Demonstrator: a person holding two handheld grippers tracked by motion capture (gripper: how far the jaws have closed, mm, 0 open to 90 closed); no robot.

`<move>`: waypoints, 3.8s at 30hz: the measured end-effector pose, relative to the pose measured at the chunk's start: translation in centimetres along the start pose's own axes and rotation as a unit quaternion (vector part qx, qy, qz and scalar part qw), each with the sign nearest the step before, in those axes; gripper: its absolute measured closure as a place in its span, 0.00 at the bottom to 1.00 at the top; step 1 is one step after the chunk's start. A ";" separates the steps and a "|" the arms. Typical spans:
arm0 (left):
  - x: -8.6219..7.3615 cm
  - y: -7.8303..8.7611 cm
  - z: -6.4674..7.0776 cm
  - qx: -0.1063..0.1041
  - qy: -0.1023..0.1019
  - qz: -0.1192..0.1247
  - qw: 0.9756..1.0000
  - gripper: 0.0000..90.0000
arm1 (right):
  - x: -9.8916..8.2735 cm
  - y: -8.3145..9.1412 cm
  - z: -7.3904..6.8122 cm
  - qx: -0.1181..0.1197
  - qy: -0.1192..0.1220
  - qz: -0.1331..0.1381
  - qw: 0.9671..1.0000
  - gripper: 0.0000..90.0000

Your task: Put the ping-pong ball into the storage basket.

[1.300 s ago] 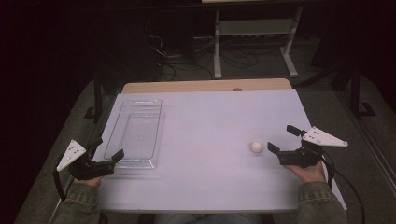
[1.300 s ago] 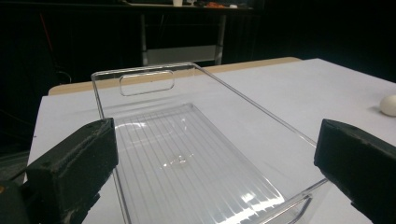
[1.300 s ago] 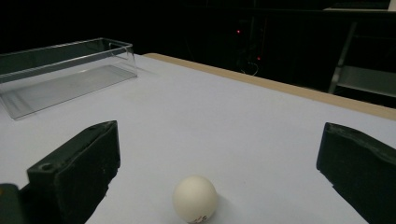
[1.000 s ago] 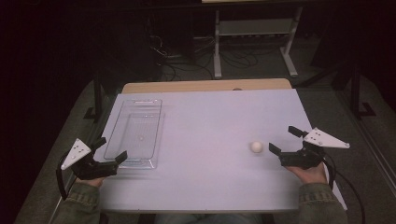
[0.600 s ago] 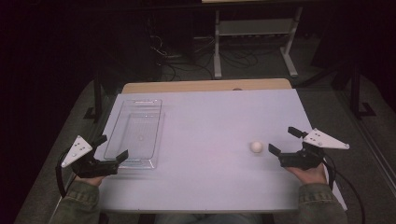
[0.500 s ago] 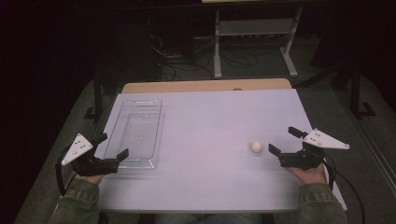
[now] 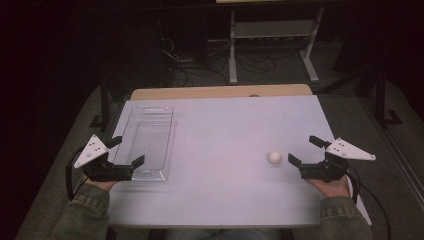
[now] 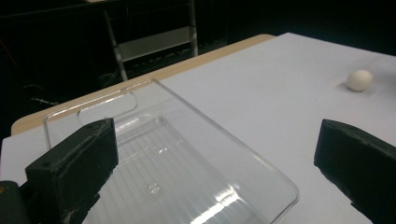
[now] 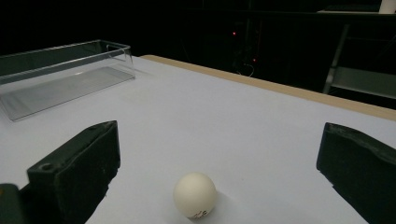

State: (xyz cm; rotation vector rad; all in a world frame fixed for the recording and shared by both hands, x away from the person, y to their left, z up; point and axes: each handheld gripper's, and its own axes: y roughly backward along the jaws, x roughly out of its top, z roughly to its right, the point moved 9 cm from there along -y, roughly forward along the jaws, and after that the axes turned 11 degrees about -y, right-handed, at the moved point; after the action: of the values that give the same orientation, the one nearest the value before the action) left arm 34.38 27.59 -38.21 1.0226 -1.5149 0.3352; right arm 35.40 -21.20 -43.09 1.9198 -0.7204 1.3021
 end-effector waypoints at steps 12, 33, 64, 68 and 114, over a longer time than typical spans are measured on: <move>2.0 -0.7 0.3 -0.016 -0.023 -0.002 1.000 0.00 | 0.0 0.1 0.0 0.000 -0.001 0.001 1.000 0.00; 5.6 -3.1 2.0 -0.085 -0.071 -0.021 0.994 0.00 | 0.0 0.2 0.2 0.001 -0.007 0.001 1.000 0.00; 8.3 -6.3 3.8 -0.145 -0.099 -0.039 0.984 0.00 | 0.1 0.5 0.3 0.001 -0.013 0.007 1.000 0.00; 8.5 -6.8 4.0 -0.154 -0.102 -0.043 0.982 0.00 | 0.1 0.5 0.3 0.002 -0.013 0.006 1.000 0.00; 10.8 -11.9 7.0 -0.213 -0.171 -0.088 0.958 0.00 | -0.2 0.6 0.5 0.002 -0.018 -0.001 1.000 0.00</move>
State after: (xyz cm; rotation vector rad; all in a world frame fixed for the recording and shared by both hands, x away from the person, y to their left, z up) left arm 39.81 11.46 -34.15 0.8848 -1.6910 -0.3027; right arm 35.11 -21.96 -43.26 1.9516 -0.7344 1.2723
